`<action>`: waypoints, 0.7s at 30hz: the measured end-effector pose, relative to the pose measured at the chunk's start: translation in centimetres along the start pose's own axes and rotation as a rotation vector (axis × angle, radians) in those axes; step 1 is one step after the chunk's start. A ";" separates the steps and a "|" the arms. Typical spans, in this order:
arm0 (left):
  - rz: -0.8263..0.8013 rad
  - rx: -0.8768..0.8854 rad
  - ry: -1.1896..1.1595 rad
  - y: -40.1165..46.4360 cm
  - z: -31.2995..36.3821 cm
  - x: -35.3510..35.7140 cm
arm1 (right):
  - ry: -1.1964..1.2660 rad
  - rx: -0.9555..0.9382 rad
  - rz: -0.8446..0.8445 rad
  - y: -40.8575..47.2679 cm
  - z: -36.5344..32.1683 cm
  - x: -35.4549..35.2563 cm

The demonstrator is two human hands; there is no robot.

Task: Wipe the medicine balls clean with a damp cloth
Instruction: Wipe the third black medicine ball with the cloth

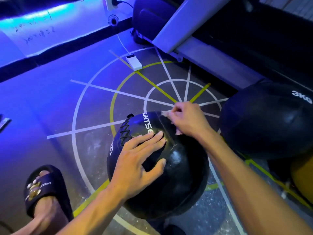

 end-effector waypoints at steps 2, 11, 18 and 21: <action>-0.012 0.003 0.008 0.3 0.1 0.2 | -0.024 0.152 -0.060 0.6 2.7 -1.0; -0.035 0.027 0.039 -0.1 0.4 0.5 | 0.029 0.053 0.002 -0.4 0.7 -0.7; -0.018 0.075 0.027 0.1 1.5 1.6 | -0.039 0.262 -0.131 -0.4 3.2 -2.7; -0.016 0.093 0.032 0.1 1.6 1.6 | -0.096 0.149 -0.145 0.2 -1.6 -1.2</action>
Point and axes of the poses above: each hand's wrist, its own y-axis towards the middle knuckle, its own x-axis out of the palm, z = x × y, the point moved 6 cm from there along y, towards the middle knuckle, and after that the axes turned 8 degrees about z, right-handed, at the moved point
